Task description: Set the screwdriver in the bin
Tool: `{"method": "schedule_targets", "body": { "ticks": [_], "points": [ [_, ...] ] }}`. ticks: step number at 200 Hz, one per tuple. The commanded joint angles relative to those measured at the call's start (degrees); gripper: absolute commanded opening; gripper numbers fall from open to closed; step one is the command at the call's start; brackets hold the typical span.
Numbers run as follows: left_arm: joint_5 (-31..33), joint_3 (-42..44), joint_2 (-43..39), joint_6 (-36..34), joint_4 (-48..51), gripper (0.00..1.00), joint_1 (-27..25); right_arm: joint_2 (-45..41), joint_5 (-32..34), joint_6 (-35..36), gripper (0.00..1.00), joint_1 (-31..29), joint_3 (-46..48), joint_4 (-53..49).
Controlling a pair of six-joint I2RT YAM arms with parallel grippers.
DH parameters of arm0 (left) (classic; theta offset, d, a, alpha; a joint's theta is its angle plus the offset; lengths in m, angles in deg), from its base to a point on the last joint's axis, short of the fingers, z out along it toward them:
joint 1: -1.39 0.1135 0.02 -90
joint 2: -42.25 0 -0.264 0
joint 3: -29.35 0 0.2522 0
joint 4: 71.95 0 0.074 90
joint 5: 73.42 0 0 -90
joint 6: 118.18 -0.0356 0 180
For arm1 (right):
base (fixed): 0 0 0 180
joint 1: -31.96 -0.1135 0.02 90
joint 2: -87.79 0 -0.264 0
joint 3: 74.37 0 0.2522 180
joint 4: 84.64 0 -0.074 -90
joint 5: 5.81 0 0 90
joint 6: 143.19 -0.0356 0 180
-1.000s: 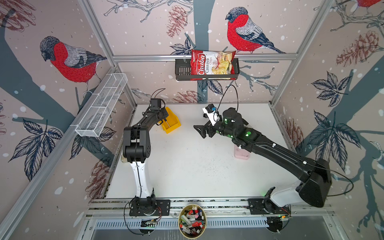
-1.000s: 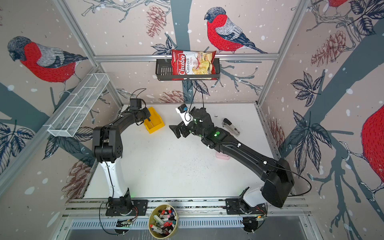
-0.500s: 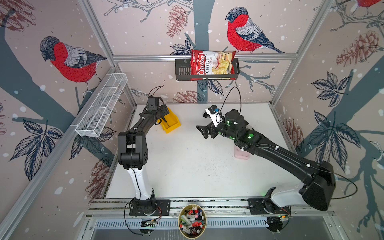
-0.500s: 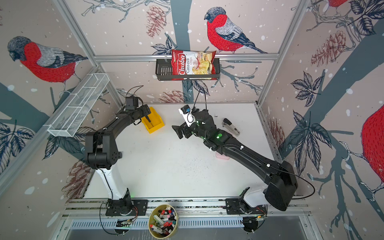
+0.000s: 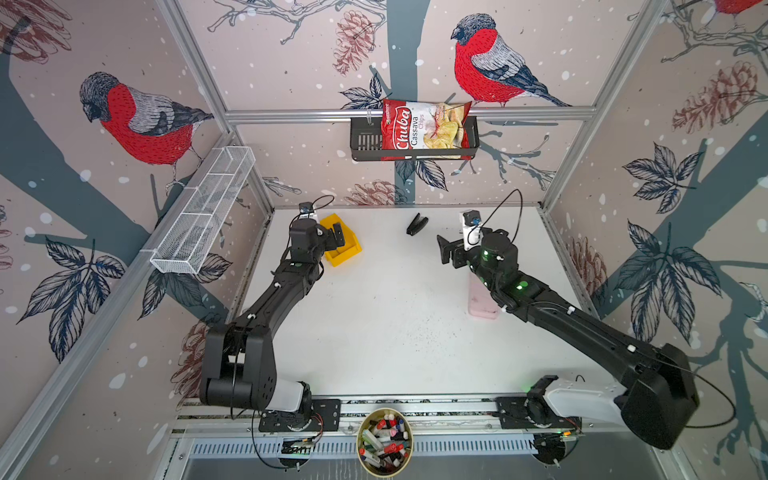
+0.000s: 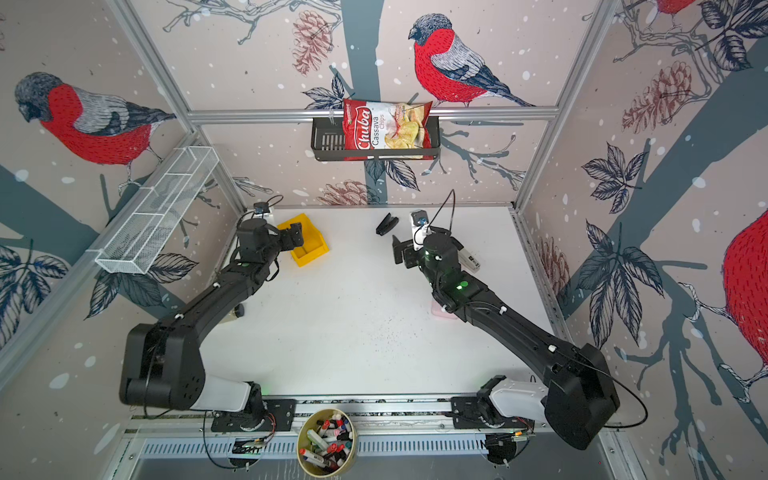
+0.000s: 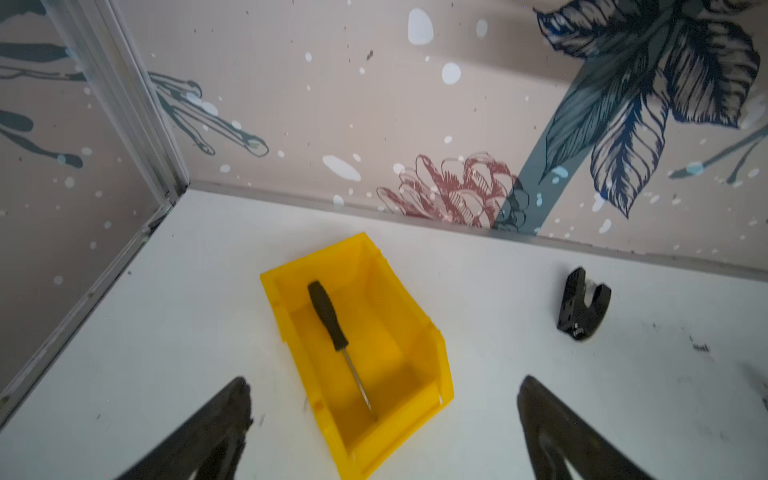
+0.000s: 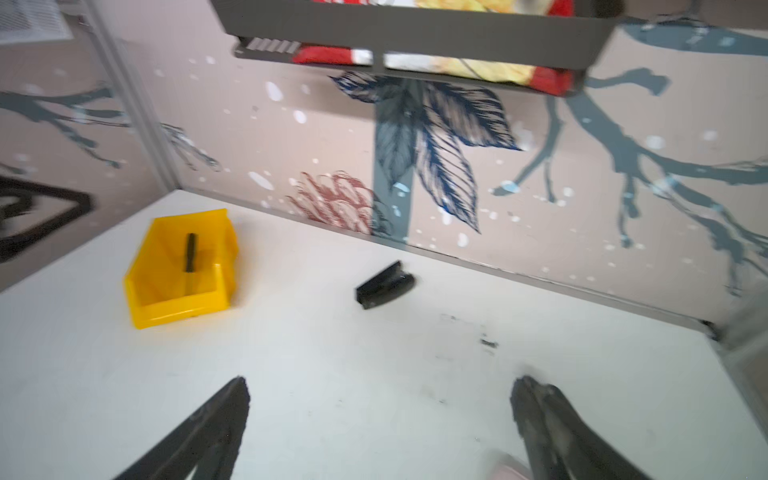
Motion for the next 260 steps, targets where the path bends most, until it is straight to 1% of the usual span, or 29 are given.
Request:
{"method": "schedule_targets", "body": {
  "ticks": [1,12,32,61,73,86,99,115,125,138,157,174,203,228,241,254,260],
  "points": [
    [-1.74,7.08,-4.21,-3.87,-13.65,0.98,0.02,-1.18,7.13,2.84,0.99,3.95,4.56,8.38],
    [-1.99,10.06,-6.18,-4.77,-14.87,0.98,0.02,-1.76,7.72,1.98,1.00,7.43,7.01,10.39],
    [-0.87,14.60,-7.88,-6.10,-15.74,0.98,0.11,-2.62,6.18,0.00,1.00,14.30,12.06,13.41],
    [2.35,23.61,-9.31,-8.58,-25.91,0.98,0.20,-2.15,6.27,-1.54,0.99,22.16,19.42,17.88],
    [4.29,26.02,-9.24,-9.08,-28.19,0.98,0.28,-1.58,6.00,-3.15,1.00,24.94,22.00,19.76],
    [6.21,28.05,-8.76,-8.58,-30.02,0.98,0.57,-0.95,4.51,-5.54,1.00,27.62,24.53,22.30],
    [6.83,29.89,-8.19,-8.64,-32.43,0.98,0.89,-0.16,0.46,-6.37,1.00,29.88,27.15,26.67],
    [7.10,31.73,-7.21,-9.12,-35.48,0.98,1.25,0.95,-1.01,-5.38,0.99,30.53,31.75,36.98],
    [7.78,32.70,-6.22,-9.45,-37.78,0.98,1.42,3.76,-1.15,-4.33,0.99,30.61,34.54,44.08],
    [7.98,34.00,-4.94,-10.80,-41.16,0.99,1.58,5.97,-0.85,-3.61,0.99,30.83,35.89,48.33],
    [8.21,35.63,-2.66,-13.31,-46.80,0.99,1.86,8.70,-2.25,-3.91,1.00,31.63,36.26,50.94],
    [8.32,36.21,-0.69,-12.13,-49.35,0.99,2.72,10.45,-4.10,-3.68,0.99,32.10,36.26,52.01],
    [8.35,37.54,4.72,-11.56,-57.07,0.99,2.92,13.16,-5.70,-3.39,1.00,32.48,37.12,55.59],
    [10.89,37.72,9.76,-11.09,-62.04,0.99,2.92,14.36,-7.63,-3.81,1.00,33.37,37.60,57.06],
    [10.64,37.19,8.54,-10.93,-58.85,0.99,2.92,15.94,-7.84,-4.57,0.99,34.02,38.66,60.85],
    [10.79,37.65,9.55,-10.99,-61.56,0.99,2.92,15.36,-8.89,-5.39,1.00,34.89,37.30,56.91],
    [10.86,37.52,9.22,-10.82,-60.57,0.99,2.88,15.43,-9.55,-5.53,0.99,35.23,37.45,57.59]
  ]
}}
